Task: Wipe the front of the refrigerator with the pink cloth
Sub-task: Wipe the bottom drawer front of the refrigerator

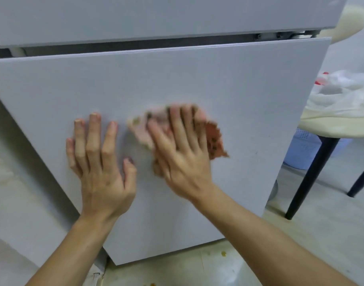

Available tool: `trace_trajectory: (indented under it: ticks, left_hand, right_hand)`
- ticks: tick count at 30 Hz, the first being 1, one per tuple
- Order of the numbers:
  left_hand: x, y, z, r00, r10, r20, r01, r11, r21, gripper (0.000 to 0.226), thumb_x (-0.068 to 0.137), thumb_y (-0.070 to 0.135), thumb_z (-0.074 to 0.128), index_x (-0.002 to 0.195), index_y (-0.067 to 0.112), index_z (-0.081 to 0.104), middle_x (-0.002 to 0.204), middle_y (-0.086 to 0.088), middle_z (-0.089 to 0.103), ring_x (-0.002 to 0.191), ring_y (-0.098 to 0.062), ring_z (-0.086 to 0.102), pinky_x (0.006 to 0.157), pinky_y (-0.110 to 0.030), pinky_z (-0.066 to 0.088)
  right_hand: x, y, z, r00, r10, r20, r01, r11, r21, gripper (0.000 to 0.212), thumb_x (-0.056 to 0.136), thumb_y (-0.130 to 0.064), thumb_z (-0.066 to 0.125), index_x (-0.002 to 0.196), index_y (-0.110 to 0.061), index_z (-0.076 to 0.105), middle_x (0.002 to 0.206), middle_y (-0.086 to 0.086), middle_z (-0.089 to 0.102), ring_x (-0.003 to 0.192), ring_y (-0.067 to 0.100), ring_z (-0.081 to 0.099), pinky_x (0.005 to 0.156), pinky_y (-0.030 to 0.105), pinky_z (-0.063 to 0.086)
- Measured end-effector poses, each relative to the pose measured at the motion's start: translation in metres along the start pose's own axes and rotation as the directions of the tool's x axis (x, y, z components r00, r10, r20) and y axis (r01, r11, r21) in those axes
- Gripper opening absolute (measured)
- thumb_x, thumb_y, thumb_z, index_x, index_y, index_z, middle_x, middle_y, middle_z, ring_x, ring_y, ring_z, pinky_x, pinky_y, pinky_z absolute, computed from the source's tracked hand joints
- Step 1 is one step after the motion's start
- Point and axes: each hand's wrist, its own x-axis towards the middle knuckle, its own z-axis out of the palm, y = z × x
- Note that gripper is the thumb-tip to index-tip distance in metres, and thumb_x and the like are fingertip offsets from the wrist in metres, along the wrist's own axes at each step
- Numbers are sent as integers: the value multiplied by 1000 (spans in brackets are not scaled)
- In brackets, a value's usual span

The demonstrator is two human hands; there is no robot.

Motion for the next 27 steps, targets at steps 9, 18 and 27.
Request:
trace_trajectory:
  ticks: [9,18,27]
  left_hand:
    - [0,10,9,1000,8,-23,-7,999,34,68,98,26,54,161,13,34,169,-20,18,162,-28,2,126,-58,4]
    - [-1,28,17,997,68,25,-69,996,56,78,89,21,60,162,18,31,171,-16,16,162,-26,0,127,-57,4]
    - [1,37,28,999,41,-16,-40,998,38,71,94,31,58,161,16,36,170,-19,18,158,-40,9,123,-67,6]
  right_hand:
    - [-187,46,-11,797,-214,565,248,969,17,120,86,-22,84,168,-23,-4,175,1,-17,162,20,-12,131,35,-6]
    - [34,40,-36,981,196,-9,-196,980,41,59,106,-22,50,161,-10,33,169,27,22,159,44,13,131,57,4]
    - [-26,54,-18,999,12,-31,-14,997,-76,59,107,-35,44,163,-24,29,170,15,18,160,34,13,129,56,16]
